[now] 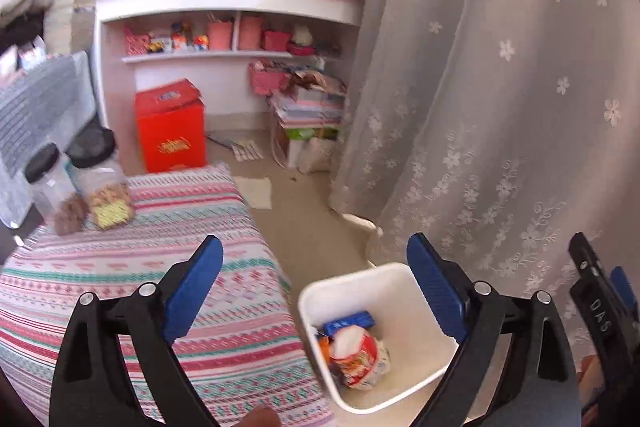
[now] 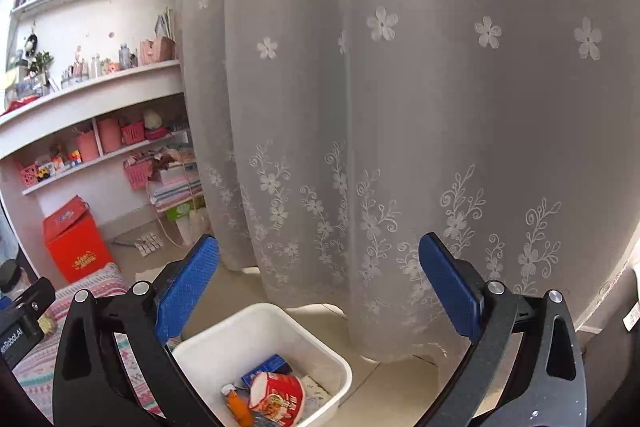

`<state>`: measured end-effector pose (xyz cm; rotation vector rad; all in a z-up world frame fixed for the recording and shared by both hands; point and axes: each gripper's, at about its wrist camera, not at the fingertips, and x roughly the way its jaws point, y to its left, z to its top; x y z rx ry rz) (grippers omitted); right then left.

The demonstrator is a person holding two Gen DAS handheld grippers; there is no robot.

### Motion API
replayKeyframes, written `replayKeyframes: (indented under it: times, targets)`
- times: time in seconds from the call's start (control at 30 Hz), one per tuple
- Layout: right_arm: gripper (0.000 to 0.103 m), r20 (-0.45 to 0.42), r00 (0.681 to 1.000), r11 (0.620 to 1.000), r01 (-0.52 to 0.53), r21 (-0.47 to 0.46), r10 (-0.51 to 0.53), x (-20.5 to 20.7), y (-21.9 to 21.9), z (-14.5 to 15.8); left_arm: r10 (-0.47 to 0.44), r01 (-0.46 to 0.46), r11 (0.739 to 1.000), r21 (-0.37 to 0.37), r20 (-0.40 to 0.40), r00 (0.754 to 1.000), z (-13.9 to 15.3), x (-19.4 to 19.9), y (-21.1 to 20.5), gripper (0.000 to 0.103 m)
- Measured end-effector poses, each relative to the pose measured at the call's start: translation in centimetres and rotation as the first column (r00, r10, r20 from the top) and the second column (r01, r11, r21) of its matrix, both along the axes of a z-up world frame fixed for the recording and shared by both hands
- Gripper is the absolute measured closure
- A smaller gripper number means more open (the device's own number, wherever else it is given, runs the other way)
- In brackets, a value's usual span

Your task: Collect trash

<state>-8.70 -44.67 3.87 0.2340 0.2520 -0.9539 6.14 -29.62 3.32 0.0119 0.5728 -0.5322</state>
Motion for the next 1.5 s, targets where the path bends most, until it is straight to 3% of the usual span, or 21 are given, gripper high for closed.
replayKeyframes:
  times: [0.07, 0.13, 0.27, 0.4, 0.63, 0.77, 1.1, 1.5]
  targets:
    - [0.007, 0.029, 1.000, 1.000, -0.006, -0.025, 0.007, -0.6, 1.5, 0.7, 0.061, -0.061, 0.998, -0.005, 0.139, 0.988, 1.3, -1.9, 2.3, 0.007]
    - [0.007, 0.059, 0.998, 0.998, -0.029, -0.049, 0.032, -1.3, 3.4, 1.4, 0.102, -0.094, 0.995, -0.046, 0.216, 0.971, 2.2, -3.3, 4.7, 0.007]
    - [0.007, 0.063, 0.988, 0.990, -0.141, 0.017, 0.139, -1.5, 6.2, 1.5, 0.105, -0.102, 0.994, -0.045, 0.070, 0.992, 2.6, -2.6, 9.0, 0.007]
    - [0.007, 0.086, 0.968, 0.964, -0.244, 0.108, 0.235, -0.6, 8.2, 0.6, 0.167, -0.161, 0.984, -0.072, 0.084, 0.982, 2.6, -3.7, 12.9, 0.007]
    - [0.007, 0.037, 0.965, 0.965, -0.259, -0.042, 0.261, 0.8, 13.4, 0.2, 0.236, -0.237, 0.972, -0.003, 0.100, 0.967, 2.7, -3.4, 16.2, 0.007]
    - [0.007, -0.014, 0.951, 0.951, -0.308, -0.040, 0.307, 2.4, 14.9, -0.8, 0.261, -0.264, 0.964, 0.039, 0.071, 0.963, 1.9, -2.7, 17.6, 0.007]
    - [0.007, -0.025, 0.939, 0.938, -0.343, -0.048, 0.343, 3.9, 16.2, -1.2, 0.293, -0.296, 0.951, 0.091, 0.038, 0.955, 0.6, -1.6, 18.8, 0.007]
    - [0.007, -0.032, 0.942, 0.942, -0.335, -0.033, 0.334, 4.2, 16.0, -1.4, 0.286, -0.288, 0.954, 0.086, 0.027, 0.958, 0.4, -1.3, 18.6, 0.007]
